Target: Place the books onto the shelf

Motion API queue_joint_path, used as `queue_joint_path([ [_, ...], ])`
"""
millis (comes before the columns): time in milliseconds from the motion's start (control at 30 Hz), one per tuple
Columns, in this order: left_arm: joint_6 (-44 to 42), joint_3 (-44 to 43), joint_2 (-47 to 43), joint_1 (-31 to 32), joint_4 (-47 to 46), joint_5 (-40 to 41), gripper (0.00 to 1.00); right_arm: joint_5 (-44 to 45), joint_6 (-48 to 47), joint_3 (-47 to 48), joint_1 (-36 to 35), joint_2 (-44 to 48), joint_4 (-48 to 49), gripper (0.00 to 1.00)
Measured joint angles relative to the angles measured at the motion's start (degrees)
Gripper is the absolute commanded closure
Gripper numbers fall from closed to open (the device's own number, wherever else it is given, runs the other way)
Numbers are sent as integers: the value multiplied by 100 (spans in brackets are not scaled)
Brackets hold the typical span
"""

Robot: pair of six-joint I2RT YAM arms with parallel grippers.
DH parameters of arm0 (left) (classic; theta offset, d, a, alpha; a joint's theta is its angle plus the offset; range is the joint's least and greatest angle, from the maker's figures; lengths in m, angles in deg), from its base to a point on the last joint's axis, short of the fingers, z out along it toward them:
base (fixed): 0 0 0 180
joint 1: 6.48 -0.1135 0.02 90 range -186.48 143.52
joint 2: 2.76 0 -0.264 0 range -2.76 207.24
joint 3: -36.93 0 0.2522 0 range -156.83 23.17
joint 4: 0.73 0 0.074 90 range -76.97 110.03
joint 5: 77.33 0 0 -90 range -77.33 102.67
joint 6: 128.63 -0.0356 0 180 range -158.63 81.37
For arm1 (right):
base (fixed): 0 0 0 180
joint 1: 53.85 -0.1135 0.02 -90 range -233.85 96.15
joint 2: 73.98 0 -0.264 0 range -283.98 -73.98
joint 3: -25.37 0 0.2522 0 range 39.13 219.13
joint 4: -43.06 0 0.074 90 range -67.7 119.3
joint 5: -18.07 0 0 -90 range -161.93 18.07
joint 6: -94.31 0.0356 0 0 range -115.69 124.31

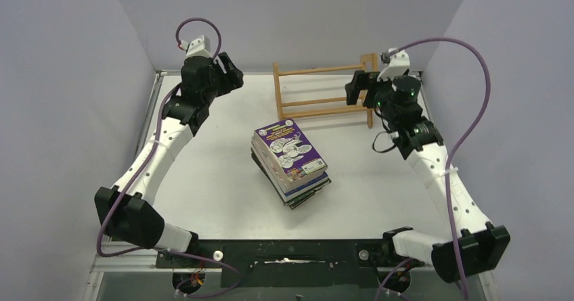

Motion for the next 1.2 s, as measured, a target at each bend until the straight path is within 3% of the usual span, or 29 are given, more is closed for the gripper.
queue_joint_path([
  [300,4,634,-774,116,118,0,35,328,929,-2826,-1169,2138,-682,2],
  [567,15,916,-1064,208,219,4,35,560,1958,-3582,-1836,2789,-1191,0],
  [667,22,960,-1073,216,286,4,35,627,2337,-3707,-2028,2647,-1456,7],
  [833,22,979,-1073,221,382,7,35,774,2935,-3827,-2181,2413,-1812,26],
  [967,17,979,-1073,221,398,7,35,861,3316,-3930,-2205,2551,-2070,58],
  [1067,17,979,-1071,221,398,7,35,855,3545,-4094,-2205,2710,-2201,93],
  [1200,15,981,-1036,221,396,2,35,695,3873,-4441,-2205,2909,-2203,100],
])
